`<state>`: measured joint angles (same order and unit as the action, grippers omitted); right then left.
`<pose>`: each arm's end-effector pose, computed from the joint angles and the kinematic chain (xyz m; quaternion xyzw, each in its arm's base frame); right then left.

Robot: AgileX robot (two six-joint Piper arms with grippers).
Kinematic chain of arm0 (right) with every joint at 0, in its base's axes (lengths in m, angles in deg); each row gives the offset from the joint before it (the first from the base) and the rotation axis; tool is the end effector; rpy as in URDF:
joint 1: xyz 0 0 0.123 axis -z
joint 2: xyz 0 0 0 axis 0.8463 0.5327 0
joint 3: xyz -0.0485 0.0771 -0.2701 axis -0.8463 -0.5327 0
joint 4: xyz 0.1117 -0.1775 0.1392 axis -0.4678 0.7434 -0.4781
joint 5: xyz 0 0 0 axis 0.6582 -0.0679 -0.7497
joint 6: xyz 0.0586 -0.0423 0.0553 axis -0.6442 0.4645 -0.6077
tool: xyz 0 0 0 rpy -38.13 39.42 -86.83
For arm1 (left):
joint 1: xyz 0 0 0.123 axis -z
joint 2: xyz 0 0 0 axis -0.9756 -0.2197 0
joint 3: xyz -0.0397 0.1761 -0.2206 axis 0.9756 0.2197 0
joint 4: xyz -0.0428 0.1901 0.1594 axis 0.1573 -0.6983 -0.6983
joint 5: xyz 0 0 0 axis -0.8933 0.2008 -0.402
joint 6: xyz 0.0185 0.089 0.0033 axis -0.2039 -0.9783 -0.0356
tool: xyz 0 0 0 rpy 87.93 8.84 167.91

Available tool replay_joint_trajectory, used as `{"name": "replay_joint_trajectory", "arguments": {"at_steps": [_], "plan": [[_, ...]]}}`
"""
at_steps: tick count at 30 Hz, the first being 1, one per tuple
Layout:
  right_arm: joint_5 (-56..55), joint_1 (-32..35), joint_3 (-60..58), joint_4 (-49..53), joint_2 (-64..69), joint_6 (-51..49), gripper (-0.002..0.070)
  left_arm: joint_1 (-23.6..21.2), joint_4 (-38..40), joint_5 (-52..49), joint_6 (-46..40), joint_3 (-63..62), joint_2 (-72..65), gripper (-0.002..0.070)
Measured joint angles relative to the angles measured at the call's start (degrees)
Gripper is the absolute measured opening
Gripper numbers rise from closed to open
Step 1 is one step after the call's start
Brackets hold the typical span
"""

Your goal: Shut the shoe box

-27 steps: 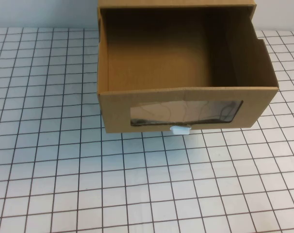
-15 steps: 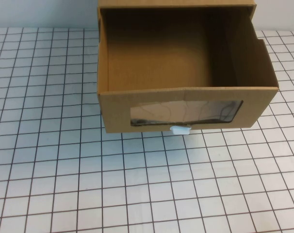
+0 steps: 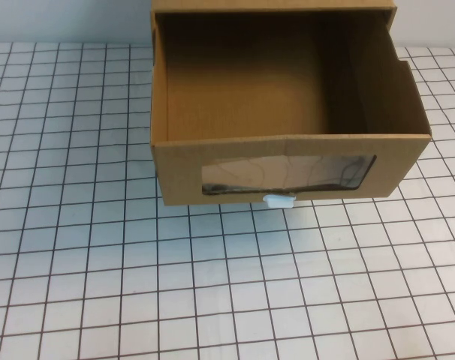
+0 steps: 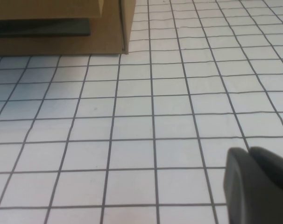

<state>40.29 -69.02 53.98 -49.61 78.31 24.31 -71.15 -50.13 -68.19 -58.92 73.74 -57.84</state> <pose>0.0530 0.0056 0.1737 -0.0544 0.7936 0.0435 0.6045 0.0534 0.0031 0.1736 0.0049 0.7975 0.0000 0.6034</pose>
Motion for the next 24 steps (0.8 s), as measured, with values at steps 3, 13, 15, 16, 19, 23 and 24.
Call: {"name": "replay_joint_trajectory", "arguments": {"at_steps": [3, 13, 15, 16, 19, 23, 24], "plan": [[-1.5, 0.0, 0.0, 0.0, 0.0, 0.0, -0.0013, 0.0, 0.0, 0.3, 0.0, 0.0, 0.0, -0.0006], [-21.5, 0.0, 0.0, 0.0, 0.0, 0.0, -0.0013, 0.0, -0.1, 19.4, 0.5, 0.0, 0.0, -0.0006], [-29.4, 0.0, 0.0, 0.0, 0.0, 0.0, -0.0013, 0.0, -0.1, 27.4, 0.8, 0.0, 0.0, -0.0006], [-32.4, 0.0, 0.0, 0.0, 0.0, 0.0, -0.0013, 0.0, -0.3, 31.8, 0.8, 0.0, 0.0, -0.0005], [-41.3, 0.0, 0.0, 0.0, 0.0, 0.0, -0.0013, 0.0, -0.6, 41.5, 0.8, 0.0, 0.0, -0.0006], [-48.9, 0.0, 0.0, -0.3, 0.0, 0.0, -0.0013, 0.0, -0.8, 45.4, 0.9, 0.0, 0.0, -0.0005], [-51.0, 0.0, 0.0, -0.6, 0.0, 0.0, -0.0013, 0.0, -0.9, 45.7, 0.9, 0.0, 0.0, -0.0006]]}}
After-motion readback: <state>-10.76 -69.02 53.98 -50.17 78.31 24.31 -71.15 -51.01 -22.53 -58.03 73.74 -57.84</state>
